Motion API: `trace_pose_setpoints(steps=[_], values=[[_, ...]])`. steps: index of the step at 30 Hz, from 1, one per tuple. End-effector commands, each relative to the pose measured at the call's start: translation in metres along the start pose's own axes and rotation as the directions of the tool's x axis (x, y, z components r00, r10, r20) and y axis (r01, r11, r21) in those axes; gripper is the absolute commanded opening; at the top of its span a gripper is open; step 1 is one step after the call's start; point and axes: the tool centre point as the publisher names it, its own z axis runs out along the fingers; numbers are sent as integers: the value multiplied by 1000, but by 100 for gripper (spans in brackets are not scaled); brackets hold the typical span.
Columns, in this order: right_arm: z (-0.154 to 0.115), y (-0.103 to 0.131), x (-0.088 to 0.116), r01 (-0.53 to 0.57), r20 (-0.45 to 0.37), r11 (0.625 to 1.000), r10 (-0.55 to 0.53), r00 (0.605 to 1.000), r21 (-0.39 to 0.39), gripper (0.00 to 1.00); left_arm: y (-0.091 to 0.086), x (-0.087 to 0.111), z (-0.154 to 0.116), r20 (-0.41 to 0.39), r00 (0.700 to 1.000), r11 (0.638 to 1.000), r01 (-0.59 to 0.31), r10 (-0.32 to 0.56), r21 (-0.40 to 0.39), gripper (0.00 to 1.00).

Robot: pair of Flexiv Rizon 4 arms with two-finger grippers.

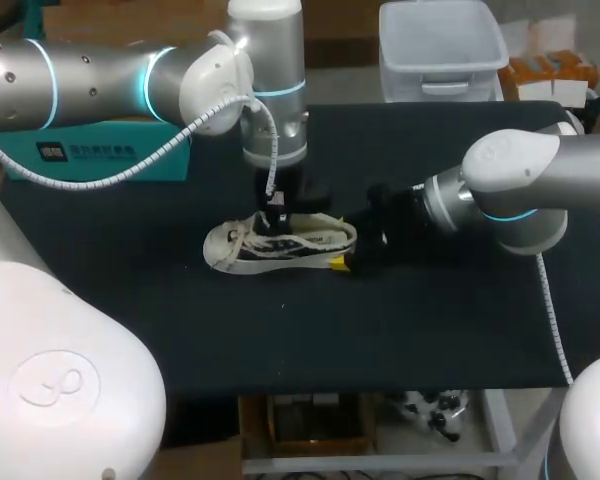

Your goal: Open the shoe tongue, take the insole out of the shoe, put the insole back into the shoe, and pack the shoe into the shoebox

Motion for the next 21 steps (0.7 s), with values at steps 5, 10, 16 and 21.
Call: trace_pose_setpoints(steps=[5,10,16,21], values=[[1,-4,0,1,5,1000,-1,1000,-4,0,-2,6,15,44,998,999,46,-46,-11,23],[1,-4,0,1,5,1000,-1,1000,-4,0,-5,-2,25,79,993,996,89,-87,-23,21],[1,-4,0,1,5,1000,-1,1000,-4,0,-3,-8,39,109,990,995,98,-95,-25,18],[1,-4,0,1,5,1000,-1,1000,-4,0,-1,-11,56,169,980,993,110,-102,-39,15]])
